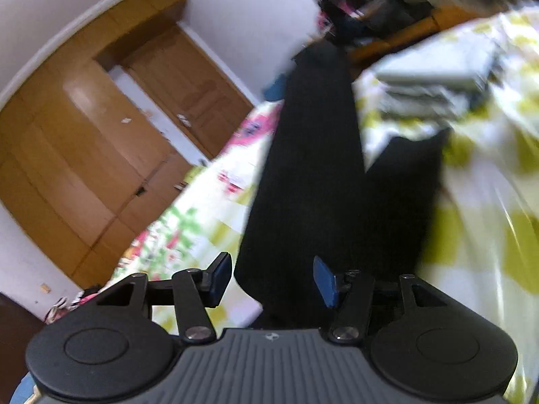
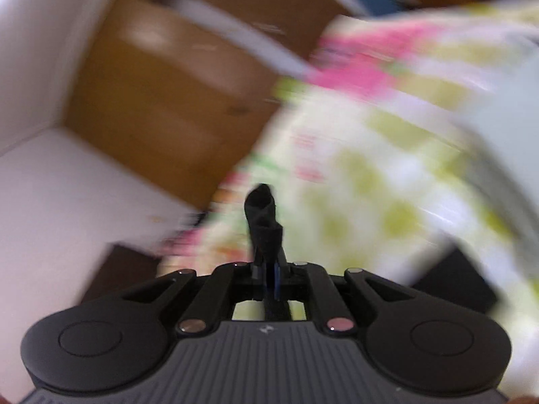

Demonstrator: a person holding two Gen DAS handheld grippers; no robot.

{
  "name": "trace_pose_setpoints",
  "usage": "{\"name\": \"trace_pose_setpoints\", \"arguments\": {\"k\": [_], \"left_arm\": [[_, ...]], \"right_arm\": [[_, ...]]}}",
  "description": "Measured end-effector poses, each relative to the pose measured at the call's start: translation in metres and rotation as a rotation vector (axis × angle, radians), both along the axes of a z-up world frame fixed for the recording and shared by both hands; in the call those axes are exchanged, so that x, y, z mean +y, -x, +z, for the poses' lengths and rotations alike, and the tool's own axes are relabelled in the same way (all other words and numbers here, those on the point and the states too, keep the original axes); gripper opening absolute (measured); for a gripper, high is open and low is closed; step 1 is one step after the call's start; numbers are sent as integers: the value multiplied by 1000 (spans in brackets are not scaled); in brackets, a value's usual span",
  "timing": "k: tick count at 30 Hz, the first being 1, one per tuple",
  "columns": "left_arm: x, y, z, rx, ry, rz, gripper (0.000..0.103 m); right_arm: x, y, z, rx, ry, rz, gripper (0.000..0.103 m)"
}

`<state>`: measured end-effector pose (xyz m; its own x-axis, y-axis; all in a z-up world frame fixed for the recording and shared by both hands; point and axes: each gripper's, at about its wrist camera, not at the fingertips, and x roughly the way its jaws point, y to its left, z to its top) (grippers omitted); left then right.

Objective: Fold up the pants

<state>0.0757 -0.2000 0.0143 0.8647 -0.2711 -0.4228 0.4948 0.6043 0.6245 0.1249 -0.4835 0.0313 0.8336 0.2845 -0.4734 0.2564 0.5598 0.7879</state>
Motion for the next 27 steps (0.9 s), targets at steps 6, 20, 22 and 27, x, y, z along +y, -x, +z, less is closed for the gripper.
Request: {"name": "trace_pose_setpoints", "arguments": {"k": [6, 20, 22, 27], "left_arm": [[-12, 14, -27, 68, -77, -66, 67], [-7, 9, -28, 82, -62, -48, 67], [-5, 10, -29, 87, -57, -40, 67], [-2, 10, -29, 83, -57, -36, 67]], "right_arm": [[-31, 8, -69, 190, 8, -92, 6], [-26, 52, -49, 164, -2, -109, 26], [-23, 59, -54, 143, -42, -152, 26], [-23, 77, -71, 155, -93, -259, 26]]}}
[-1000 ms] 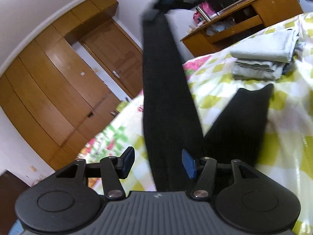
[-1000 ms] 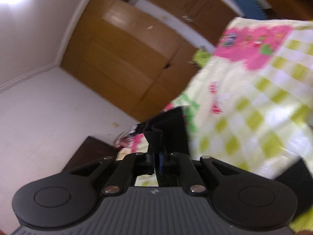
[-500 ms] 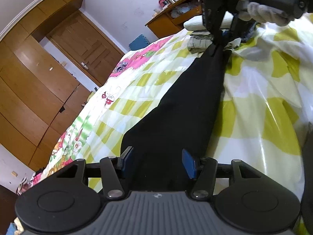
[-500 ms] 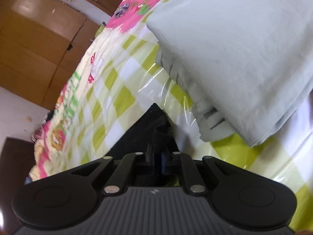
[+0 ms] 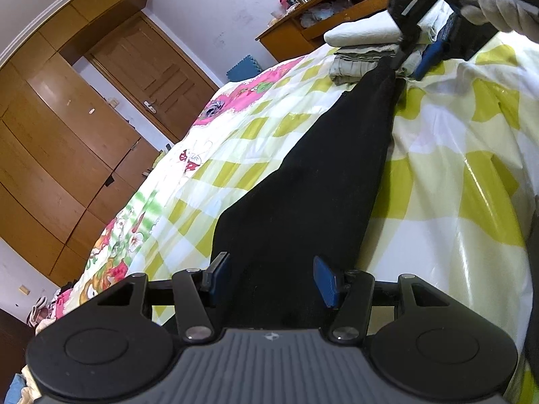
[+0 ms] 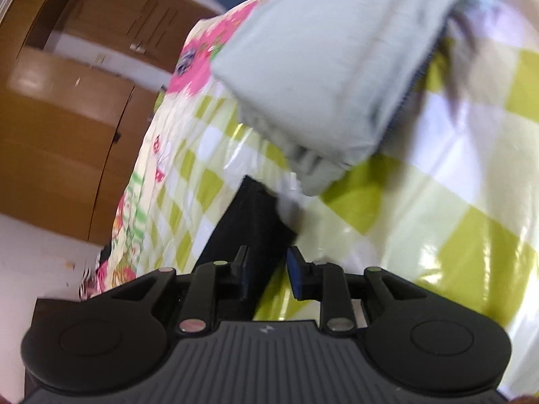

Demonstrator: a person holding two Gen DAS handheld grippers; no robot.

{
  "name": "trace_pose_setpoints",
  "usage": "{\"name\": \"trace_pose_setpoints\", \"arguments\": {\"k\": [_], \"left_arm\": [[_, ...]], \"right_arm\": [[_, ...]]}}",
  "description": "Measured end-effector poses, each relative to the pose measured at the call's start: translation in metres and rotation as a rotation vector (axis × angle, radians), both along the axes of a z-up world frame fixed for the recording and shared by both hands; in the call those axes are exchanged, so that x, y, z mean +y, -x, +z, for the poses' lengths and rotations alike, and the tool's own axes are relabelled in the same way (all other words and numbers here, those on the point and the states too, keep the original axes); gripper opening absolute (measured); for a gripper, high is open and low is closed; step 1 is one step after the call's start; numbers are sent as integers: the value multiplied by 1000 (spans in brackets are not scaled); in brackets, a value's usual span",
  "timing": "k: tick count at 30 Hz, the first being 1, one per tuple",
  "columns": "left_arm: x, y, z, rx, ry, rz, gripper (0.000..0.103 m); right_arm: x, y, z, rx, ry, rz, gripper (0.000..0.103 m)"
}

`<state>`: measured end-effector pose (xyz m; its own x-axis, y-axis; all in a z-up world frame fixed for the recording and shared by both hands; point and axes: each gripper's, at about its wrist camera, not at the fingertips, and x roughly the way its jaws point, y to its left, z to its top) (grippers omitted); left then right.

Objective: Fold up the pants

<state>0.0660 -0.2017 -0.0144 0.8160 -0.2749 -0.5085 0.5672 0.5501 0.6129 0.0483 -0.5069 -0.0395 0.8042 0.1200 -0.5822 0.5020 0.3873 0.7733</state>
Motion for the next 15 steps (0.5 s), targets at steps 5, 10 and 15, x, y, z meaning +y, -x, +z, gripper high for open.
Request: {"name": "trace_pose_setpoints", "arguments": {"k": [5, 10, 15], "left_arm": [[1, -1, -1, 6, 0, 8, 67], [0, 0, -3, 8, -3, 7, 67], [1, -3, -3, 10, 0, 9, 67]], "right_arm": [[0, -9, -11, -2, -1, -28, 26], [6, -26, -8, -15, 16, 0, 26], [10, -43, -12, 16, 36, 25, 26]]}}
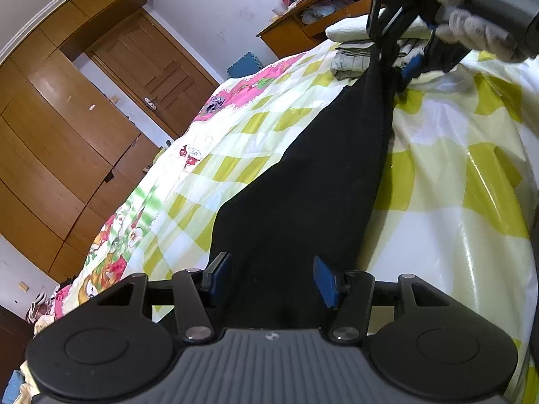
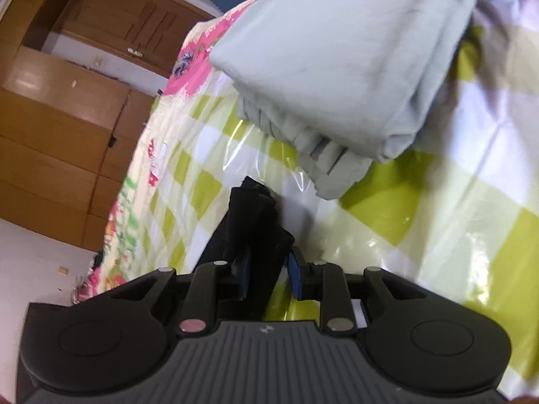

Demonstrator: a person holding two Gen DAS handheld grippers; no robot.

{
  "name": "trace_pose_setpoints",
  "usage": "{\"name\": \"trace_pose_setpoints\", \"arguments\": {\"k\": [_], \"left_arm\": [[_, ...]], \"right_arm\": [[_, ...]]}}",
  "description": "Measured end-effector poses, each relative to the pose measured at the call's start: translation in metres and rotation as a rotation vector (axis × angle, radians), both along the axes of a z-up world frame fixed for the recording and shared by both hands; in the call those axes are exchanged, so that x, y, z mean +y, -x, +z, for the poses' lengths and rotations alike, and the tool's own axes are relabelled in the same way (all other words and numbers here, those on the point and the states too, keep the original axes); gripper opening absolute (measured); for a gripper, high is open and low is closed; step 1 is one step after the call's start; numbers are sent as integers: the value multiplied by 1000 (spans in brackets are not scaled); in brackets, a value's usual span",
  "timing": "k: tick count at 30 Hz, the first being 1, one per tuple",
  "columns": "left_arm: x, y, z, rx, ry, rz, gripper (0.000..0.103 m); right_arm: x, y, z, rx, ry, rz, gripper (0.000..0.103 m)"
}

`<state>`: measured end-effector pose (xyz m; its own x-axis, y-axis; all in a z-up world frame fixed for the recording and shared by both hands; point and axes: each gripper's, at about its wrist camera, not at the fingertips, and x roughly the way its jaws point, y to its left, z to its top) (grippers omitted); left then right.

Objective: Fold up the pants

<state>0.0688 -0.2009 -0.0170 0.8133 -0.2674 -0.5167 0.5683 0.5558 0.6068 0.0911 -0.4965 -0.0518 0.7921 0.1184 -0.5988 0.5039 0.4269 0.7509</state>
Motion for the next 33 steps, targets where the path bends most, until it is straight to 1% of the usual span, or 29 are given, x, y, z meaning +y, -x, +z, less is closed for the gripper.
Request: {"name": "trace_pose_setpoints", "arguments": {"k": [1, 3, 4, 7, 10, 11, 12, 14, 15, 16, 17, 18, 19, 20, 22, 23, 24, 25, 26, 27, 29, 30, 31, 32, 33], "left_arm": [[-1, 0, 0, -3, -3, 0, 67], [-1, 0, 1, -4, -3, -2, 67], [-2, 1, 2, -4, -3, -5, 67], [-4, 2, 4, -6, 0, -22, 67], [-7, 7, 5, 7, 11, -48, 67], [-8, 8, 4, 24, 17, -55, 67], [-10, 8, 1, 47, 19, -58, 67], [-12, 9, -8, 84, 7, -61, 67], [-12, 10, -11, 89, 1, -59, 67], [-11, 11, -11, 93, 2, -54, 67], [-9, 12, -10, 99, 9, -50, 67], [-6, 13, -7, 105, 17, -47, 67], [-1, 14, -4, 98, 21, -43, 67], [3, 15, -2, 81, 17, -34, 67], [16, 13, 0, 57, 15, -5, 67], [22, 11, 0, 58, 20, 16, 67], [29, 8, 1, 58, 25, 42, 67], [37, 4, 0, 61, 23, 69, 67], [45, 1, -2, 60, 18, 94, 67], [54, -2, -4, 57, 11, 122, 67], [73, -6, -7, 63, 8, 181, 68], [83, -7, -7, 68, 7, 213, 68], [96, -8, -8, 73, 7, 254, 68], [108, -8, -8, 76, 12, 287, 68], [121, -7, -7, 79, 20, 318, 68]], "right_arm": [[-1, -2, -5, 5, -19, -12, 25], [-3, -2, -11, -7, -54, -37, 11], [-4, -1, -11, -31, -69, -40, 6], [-8, 12, 2, -131, -99, -36, 5], [-9, 30, 21, -194, -57, -35, 5], [-11, 35, 20, -187, -51, -47, 5], [-14, 37, 15, -159, -49, -59, 5], [-22, 38, -2, -60, -48, -87, 5], [-24, 41, -8, -33, -56, -89, 5], [-24, 45, -9, -25, -71, -90, 6], [-21, 49, -5, -28, -65, -85, 7], [-16, 54, 6, -28, -9, -72, 8], [-12, 58, 18, -19, 71, -63, 10], [-6, 63, 32, 2, 173, -65, 12], [5, 69, 55, 23, 343, -67, 12], [14, 69, 67, 11, 408, -33, 12], [23, 66, 74, -4, 436, 13, 12], [35, 59, 80, -23, 439, 85, 12], [47, 51, 80, -44, 420, 154, 12], [62, 36, 78, -71, 380, 248, 12], [92, 4, 65, -96, 309, 389, 12], [104, -13, 55, -87, 288, 436, 12], [112, -26, 45, -57, 268, 457, 11], [114, -37, 31, -1, 245, 435, 11], [111, -45, 17, 65, 231, 393, 7]]}}
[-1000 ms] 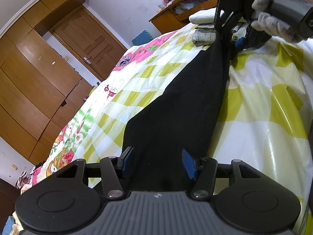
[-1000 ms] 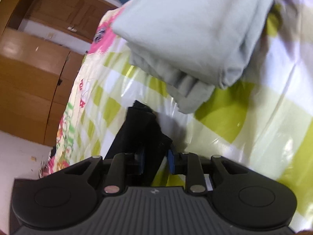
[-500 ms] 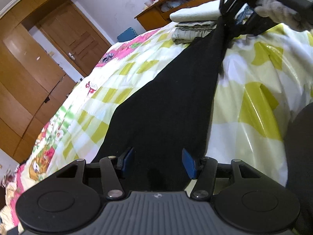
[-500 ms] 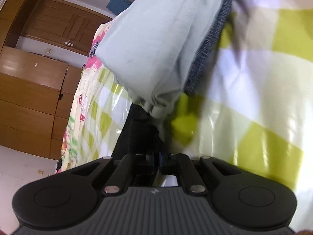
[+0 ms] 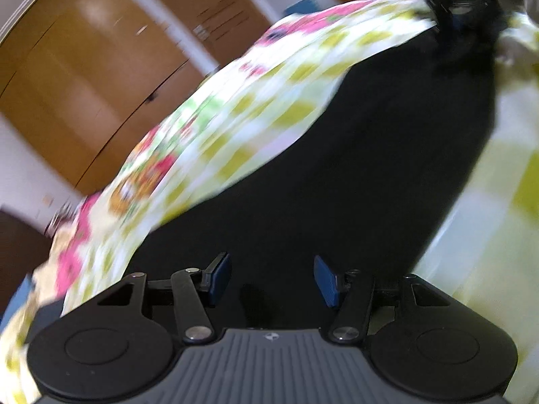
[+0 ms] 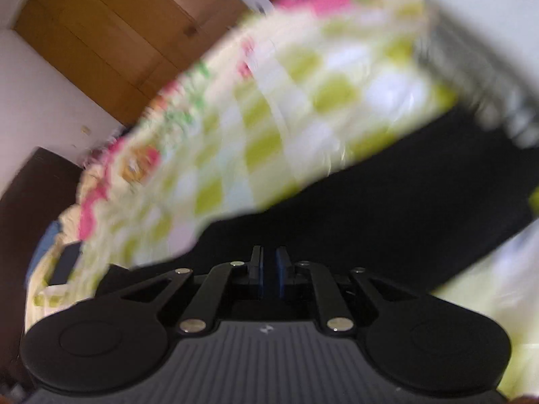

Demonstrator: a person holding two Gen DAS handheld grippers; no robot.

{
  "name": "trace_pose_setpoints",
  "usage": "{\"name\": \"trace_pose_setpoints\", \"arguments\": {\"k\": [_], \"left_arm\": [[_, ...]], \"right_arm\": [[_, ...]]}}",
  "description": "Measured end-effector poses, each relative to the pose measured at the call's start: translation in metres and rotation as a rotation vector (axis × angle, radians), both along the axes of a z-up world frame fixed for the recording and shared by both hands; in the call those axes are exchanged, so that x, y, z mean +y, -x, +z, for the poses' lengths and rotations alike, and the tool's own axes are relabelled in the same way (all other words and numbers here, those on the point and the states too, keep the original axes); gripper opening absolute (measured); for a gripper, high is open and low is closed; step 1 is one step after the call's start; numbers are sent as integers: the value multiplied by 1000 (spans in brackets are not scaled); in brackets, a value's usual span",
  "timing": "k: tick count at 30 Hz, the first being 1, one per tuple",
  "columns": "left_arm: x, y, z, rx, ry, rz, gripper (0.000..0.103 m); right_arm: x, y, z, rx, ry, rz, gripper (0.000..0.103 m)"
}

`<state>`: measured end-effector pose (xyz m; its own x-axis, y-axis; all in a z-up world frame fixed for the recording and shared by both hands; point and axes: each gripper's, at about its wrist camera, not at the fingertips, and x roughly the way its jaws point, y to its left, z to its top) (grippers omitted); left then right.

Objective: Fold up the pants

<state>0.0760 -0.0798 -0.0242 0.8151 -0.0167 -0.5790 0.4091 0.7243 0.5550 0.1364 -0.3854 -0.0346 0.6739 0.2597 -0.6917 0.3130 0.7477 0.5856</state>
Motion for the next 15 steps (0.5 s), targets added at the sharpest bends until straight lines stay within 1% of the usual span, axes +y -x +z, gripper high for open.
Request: {"name": "trace_pose_setpoints", "arguments": {"k": [1, 2, 3, 4, 5, 6, 7, 9, 10, 11, 12, 13, 14, 15], "left_arm": [[12, 1, 1, 0, 6, 29, 69], [24, 1, 1, -4, 6, 56, 69], [36, 1, 2, -14, 2, 86, 69], [48, 2, 3, -25, 1, 111, 69], [60, 2, 5, -35, 4, 136, 69], [71, 0, 7, -41, 10, 156, 69], [82, -3, 9, -53, 8, 179, 69], [101, -10, 7, -69, -5, 226, 69], [113, -15, 5, -65, -5, 257, 69], [124, -19, 4, -59, -8, 290, 69], [136, -21, 1, -58, -18, 320, 69], [148, -24, -2, -62, -42, 352, 70], [158, -23, -4, -66, -60, 376, 70], [166, -20, -5, -70, -64, 394, 72]], "right_arm": [[-4, -7, -10, 40, -13, -42, 0], [-4, -6, -10, 38, -21, -69, 0], [2, -6, 0, 28, 27, -80, 0], [12, -6, 12, 1, 102, -59, 12], [26, -6, 25, -39, 180, -19, 13], [38, -6, 31, -69, 195, 26, 13], [50, -12, 33, -79, 175, 68, 13], [68, -29, 26, -63, 132, 119, 12], [71, -40, 17, -32, 112, 119, 12], [70, -50, 6, 12, 107, 104, 9], [65, -57, -2, 50, 106, 78, 2], [62, -61, -6, 66, 88, 47, 0], [62, -65, -3, 64, 83, 29, 0], [69, -62, 5, 48, 122, 34, 2]]}}
